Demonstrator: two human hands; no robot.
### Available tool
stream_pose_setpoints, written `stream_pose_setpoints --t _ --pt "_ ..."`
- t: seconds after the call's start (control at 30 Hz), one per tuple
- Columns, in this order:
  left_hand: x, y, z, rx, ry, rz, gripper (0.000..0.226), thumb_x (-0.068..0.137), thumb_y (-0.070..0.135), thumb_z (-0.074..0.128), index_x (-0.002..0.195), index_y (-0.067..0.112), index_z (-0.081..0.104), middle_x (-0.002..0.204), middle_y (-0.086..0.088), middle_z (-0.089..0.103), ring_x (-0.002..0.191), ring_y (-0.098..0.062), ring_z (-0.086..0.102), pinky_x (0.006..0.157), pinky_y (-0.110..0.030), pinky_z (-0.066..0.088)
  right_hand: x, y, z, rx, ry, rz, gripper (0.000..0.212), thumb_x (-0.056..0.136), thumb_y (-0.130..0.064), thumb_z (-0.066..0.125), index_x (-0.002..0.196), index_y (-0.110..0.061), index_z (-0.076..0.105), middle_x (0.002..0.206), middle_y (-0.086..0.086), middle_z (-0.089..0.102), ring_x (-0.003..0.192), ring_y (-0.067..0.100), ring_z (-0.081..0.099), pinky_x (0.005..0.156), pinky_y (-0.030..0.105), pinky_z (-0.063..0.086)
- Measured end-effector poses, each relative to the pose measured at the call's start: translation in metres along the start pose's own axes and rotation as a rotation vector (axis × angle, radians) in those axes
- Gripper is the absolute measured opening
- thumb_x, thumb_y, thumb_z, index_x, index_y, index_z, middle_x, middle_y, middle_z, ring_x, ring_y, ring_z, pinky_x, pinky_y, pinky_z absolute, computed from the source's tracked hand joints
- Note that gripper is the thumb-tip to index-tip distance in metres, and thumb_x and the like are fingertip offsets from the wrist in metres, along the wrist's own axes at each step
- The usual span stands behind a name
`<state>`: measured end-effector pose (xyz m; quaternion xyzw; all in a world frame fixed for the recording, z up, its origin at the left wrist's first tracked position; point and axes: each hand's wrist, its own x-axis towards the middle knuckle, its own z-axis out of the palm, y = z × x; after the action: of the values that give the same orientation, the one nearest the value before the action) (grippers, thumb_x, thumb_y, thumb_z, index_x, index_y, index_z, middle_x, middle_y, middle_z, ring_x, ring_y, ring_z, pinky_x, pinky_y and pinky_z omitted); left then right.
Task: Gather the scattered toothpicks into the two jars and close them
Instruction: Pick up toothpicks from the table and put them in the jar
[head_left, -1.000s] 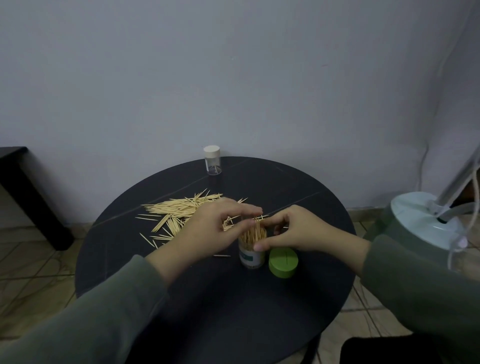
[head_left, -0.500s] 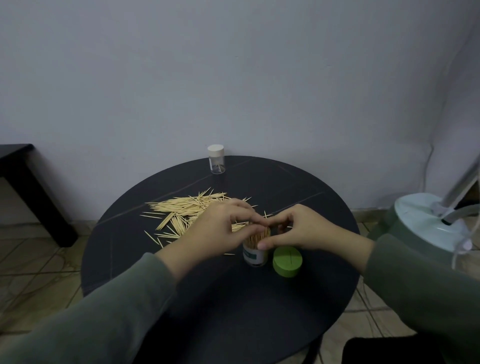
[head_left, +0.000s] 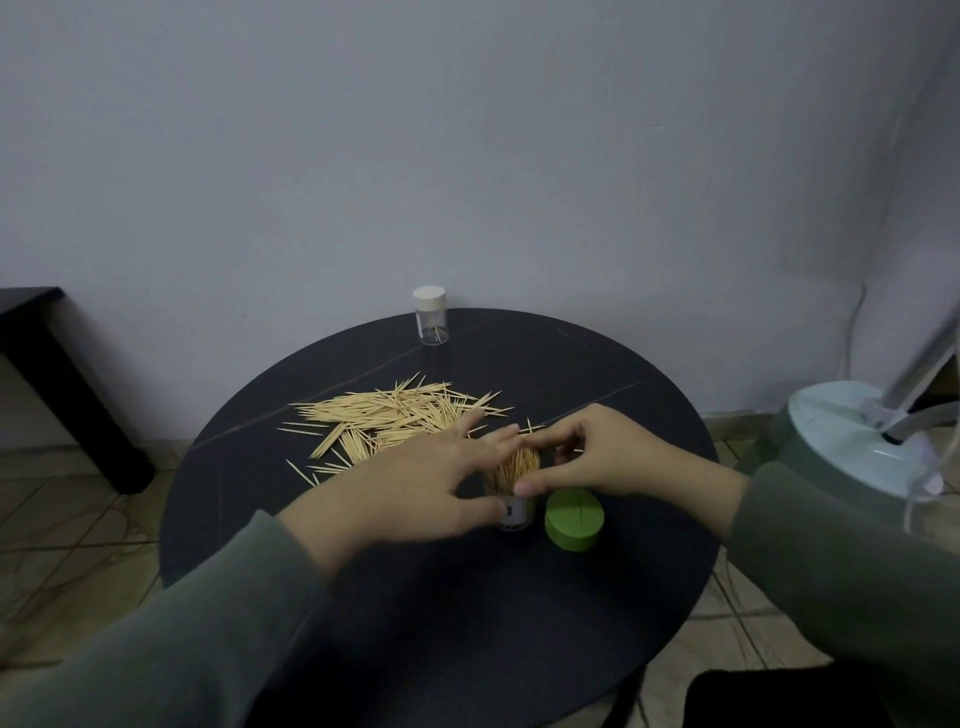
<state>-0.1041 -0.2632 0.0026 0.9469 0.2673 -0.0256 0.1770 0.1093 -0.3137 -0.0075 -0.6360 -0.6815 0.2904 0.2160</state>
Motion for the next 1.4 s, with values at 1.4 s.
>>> stream_pose_setpoints --t 1.4 --pt "0.021 -0.048 0.015 0.143 0.124 -0.340 0.007 0.088 0.034 0.064 0.093 0.035 0.068 0.104 0.013 0.059 0.097 -0.008 0.055 0.084 -0.031 0.051 0.052 0.029 0.012 -0.718 0.133 0.007 0.018 0.094 -0.035 0.057 0.109 -0.029 0.063 0.119 -0.007 0.053 0.112 0.015 0.048 0.096 0.038 0.037"
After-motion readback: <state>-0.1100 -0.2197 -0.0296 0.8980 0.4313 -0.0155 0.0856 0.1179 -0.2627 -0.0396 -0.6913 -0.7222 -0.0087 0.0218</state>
